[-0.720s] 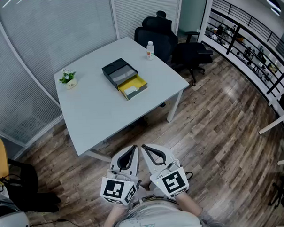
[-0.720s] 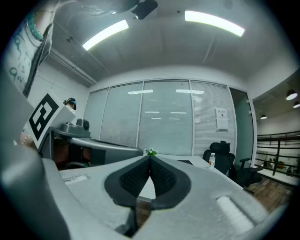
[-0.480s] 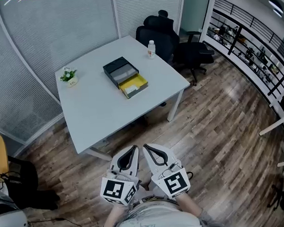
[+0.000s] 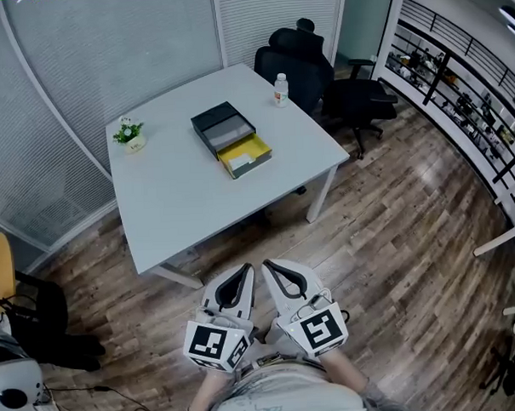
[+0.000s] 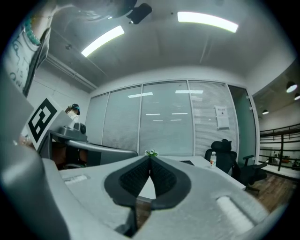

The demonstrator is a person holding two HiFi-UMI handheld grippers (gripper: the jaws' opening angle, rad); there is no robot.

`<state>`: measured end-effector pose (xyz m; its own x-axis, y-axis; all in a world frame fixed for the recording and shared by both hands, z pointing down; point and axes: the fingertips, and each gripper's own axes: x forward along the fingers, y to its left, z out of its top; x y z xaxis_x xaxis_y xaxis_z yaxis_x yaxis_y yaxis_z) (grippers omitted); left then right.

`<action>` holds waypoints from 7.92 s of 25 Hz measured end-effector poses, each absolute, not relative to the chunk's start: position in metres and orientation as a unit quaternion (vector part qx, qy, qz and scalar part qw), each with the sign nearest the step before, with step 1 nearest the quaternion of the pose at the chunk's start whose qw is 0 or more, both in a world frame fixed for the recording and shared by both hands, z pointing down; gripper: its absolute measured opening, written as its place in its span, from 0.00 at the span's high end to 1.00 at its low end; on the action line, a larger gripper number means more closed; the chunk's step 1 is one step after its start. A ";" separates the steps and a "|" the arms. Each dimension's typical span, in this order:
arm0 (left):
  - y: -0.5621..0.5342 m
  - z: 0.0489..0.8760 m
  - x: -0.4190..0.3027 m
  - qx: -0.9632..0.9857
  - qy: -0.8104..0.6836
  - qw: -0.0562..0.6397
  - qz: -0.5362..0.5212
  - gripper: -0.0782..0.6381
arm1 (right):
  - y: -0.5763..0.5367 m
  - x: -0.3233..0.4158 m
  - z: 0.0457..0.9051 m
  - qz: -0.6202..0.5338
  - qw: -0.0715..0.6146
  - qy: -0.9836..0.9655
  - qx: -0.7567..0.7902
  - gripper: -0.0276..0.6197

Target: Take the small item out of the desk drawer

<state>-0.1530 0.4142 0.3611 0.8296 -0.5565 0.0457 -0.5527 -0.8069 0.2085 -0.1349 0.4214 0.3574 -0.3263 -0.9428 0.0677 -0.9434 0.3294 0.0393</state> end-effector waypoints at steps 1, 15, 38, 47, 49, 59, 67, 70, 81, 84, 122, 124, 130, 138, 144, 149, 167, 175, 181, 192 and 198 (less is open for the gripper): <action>0.414 0.362 -0.151 0.950 -0.295 0.107 -0.010 0.90 | 0.421 -0.133 0.358 0.003 0.039 -0.816 0.576 0.95; 0.380 0.361 -0.139 0.940 -0.322 0.113 -0.008 0.90 | 0.385 -0.117 0.369 0.009 0.041 -0.827 0.561 0.95; 0.224 0.372 -0.100 0.957 -0.264 0.122 0.001 0.90 | 0.232 -0.091 0.371 0.016 0.045 -0.808 0.587 0.95; 0.175 0.381 -0.105 0.960 -0.243 0.140 0.005 0.90 | 0.183 -0.097 0.381 0.026 0.050 -0.798 0.601 0.95; 0.166 0.384 -0.108 0.962 -0.235 0.140 0.005 0.90 | 0.172 -0.099 0.383 0.028 0.049 -0.794 0.605 0.95; 0.135 0.391 -0.119 0.966 -0.216 0.145 0.004 0.90 | 0.140 -0.113 0.390 0.027 0.057 -0.785 0.616 0.95; 0.113 0.393 -0.111 0.962 -0.227 0.152 0.004 0.90 | 0.121 -0.098 0.393 0.032 0.061 -0.784 0.617 0.95; 0.097 0.393 -0.104 0.959 -0.238 0.150 0.002 0.90 | 0.106 -0.089 0.391 0.031 0.057 -0.786 0.614 0.95; 0.031 0.388 -0.061 0.952 -0.270 0.146 -0.002 0.90 | 0.040 -0.047 0.379 0.018 0.058 -0.808 0.587 0.95; 0.024 0.390 -0.056 0.950 -0.275 0.148 -0.002 0.90 | 0.033 -0.040 0.385 0.025 0.061 -0.810 0.583 0.95; -0.092 0.384 -0.022 0.899 -0.417 0.132 -0.028 0.90 | -0.093 -0.002 0.375 -0.004 0.043 -0.904 0.426 0.95; -0.096 0.383 -0.031 0.896 -0.424 0.131 -0.027 0.90 | -0.097 -0.009 0.374 -0.007 0.044 -0.905 0.423 0.95; -0.104 0.384 -0.053 0.894 -0.426 0.136 -0.026 0.90 | -0.104 -0.019 0.373 -0.003 0.051 -0.898 0.437 0.95; -0.104 0.387 -0.063 0.903 -0.403 0.143 -0.027 0.90 | -0.103 -0.031 0.376 -0.006 0.055 -0.889 0.455 0.95; -0.103 0.399 -0.075 0.914 -0.381 0.139 -0.016 0.90 | -0.100 -0.039 0.373 -0.022 0.053 -0.888 0.456 0.95; -0.099 0.406 -0.086 0.920 -0.368 0.131 -0.022 0.90 | -0.100 -0.038 0.383 -0.028 0.060 -0.873 0.483 0.95; -0.119 0.401 -0.054 0.902 -0.407 0.139 -0.025 0.90 | -0.130 0.007 0.385 -0.033 0.059 -0.893 0.445 0.95; -0.125 0.399 -0.040 0.882 -0.453 0.129 -0.017 0.90 | -0.134 0.014 0.385 -0.018 0.063 -0.914 0.399 0.95; -0.128 0.395 -0.030 0.880 -0.458 0.126 -0.020 0.90 | -0.137 0.013 0.383 -0.029 0.062 -0.924 0.376 0.95; -0.131 0.401 -0.027 0.877 -0.462 0.132 -0.012 0.90 | -0.141 0.011 0.388 -0.020 0.059 -0.932 0.357 0.95; -0.131 0.400 -0.027 0.874 -0.465 0.139 -0.010 0.90 | -0.141 0.007 0.395 -0.019 0.075 -0.935 0.346 0.95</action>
<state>-0.0275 -0.1314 0.4003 0.5676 -0.8158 0.1110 -0.8101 -0.5293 0.2521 0.0067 -0.1410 0.3955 -0.7501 -0.6491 0.1267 -0.6435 0.7605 0.0870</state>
